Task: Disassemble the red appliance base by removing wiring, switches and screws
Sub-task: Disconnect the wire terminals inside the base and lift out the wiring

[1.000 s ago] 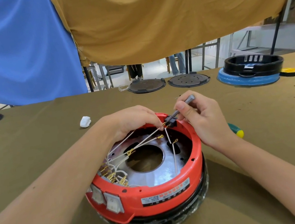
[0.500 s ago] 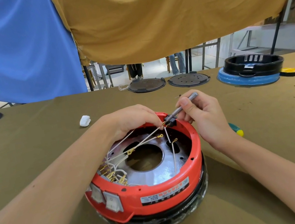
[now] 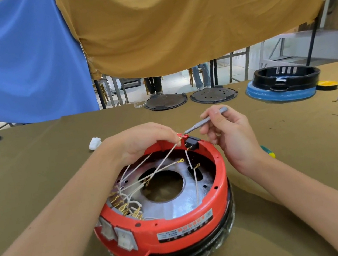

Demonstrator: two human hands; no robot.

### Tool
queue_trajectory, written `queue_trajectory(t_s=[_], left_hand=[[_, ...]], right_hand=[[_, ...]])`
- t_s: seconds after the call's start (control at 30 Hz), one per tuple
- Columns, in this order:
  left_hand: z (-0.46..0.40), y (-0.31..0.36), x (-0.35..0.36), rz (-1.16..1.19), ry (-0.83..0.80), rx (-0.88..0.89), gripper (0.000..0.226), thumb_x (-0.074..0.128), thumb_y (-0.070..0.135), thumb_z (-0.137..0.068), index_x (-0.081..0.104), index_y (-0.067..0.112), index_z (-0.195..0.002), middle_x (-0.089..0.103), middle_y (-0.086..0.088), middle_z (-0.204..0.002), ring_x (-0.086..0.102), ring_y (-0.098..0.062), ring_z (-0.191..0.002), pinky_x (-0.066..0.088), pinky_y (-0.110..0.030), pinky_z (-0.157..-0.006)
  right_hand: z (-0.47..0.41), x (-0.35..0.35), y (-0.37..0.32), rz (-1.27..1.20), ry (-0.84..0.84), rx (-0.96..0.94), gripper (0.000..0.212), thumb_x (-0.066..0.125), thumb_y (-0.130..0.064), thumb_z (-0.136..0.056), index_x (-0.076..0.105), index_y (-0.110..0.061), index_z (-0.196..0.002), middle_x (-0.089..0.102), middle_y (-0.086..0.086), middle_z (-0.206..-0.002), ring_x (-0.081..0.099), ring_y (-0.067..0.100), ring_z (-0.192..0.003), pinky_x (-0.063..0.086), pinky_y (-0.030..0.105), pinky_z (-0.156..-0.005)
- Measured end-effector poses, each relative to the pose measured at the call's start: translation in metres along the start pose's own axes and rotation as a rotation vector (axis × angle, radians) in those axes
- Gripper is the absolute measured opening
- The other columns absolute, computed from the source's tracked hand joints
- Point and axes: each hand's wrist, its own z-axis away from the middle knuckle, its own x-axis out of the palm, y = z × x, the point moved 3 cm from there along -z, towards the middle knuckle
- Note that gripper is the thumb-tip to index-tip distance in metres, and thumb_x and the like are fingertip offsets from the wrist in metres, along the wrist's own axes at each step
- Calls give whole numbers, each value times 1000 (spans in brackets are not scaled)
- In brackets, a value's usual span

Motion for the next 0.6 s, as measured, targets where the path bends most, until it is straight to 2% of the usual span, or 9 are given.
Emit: queue_trajectory(t_s=[0.07, 0.1, 0.2, 0.3, 0.37, 0.47, 0.53, 0.6], left_hand=[[2, 1, -2, 55, 12, 21, 17, 61, 16, -91, 69, 1, -95, 65, -24, -113, 61, -25, -95, 41, -46, -107], [2, 2, -3, 96, 35, 35, 14, 62, 16, -92, 70, 4, -90, 67, -23, -110, 61, -25, -94, 40, -46, -108], [3, 8, -9, 180, 173, 84, 15, 66, 19, -90, 75, 18, -79, 72, 2, -95, 62, -20, -104, 36, -47, -112], [5, 21, -11, 165, 275, 109, 15, 69, 28, -87, 76, 28, -74, 71, 14, -100, 54, -14, -117, 26, -45, -114], [6, 32, -8, 171, 314, 158, 14, 68, 29, -88, 75, 30, -76, 71, 15, -97, 57, -12, -112, 33, -41, -104], [5, 48, 5, 335, 332, 237, 11, 62, 23, -94, 71, 22, -87, 66, 8, -78, 61, -12, -82, 46, -30, -81], [3, 54, 15, 433, 366, 256, 9, 60, 18, -96, 67, 16, -91, 65, 6, -71, 62, -11, -70, 49, -26, -71], [1, 56, 23, 408, 446, 255, 9, 60, 18, -96, 66, 15, -91, 68, 8, -70, 64, -10, -67, 50, -24, -64]], right_hand=[[-1, 0, -1, -93, 24, 39, 24, 53, -29, -99, 69, -13, -90, 62, 5, -67, 45, 11, -55, 40, 20, -51], [-2, -1, -2, -129, 32, 49, 24, 54, -32, -98, 69, -15, -90, 62, 4, -66, 45, 11, -54, 40, 20, -51], [-2, -3, -5, -157, 39, 41, 23, 55, -36, -94, 68, -18, -88, 63, 5, -66, 48, 12, -56, 43, 21, -54], [0, -2, -8, -98, 2, -27, 16, 65, -38, -87, 65, -22, -85, 69, 10, -75, 55, 14, -62, 48, 22, -61], [0, 1, -9, -103, -33, -65, 16, 74, -36, -81, 65, -23, -87, 71, 13, -82, 61, 17, -69, 51, 24, -66], [0, 1, -9, -106, -46, -73, 24, 80, -25, -77, 62, -21, -94, 72, 18, -91, 67, 23, -80, 54, 26, -70], [1, 3, -10, -131, -67, -65, 26, 80, -17, -76, 62, -22, -93, 71, 16, -88, 66, 26, -79, 55, 30, -70], [2, 3, -12, -170, -83, -53, 29, 82, -14, -74, 61, -20, -92, 71, 14, -83, 64, 26, -72, 55, 31, -67]])
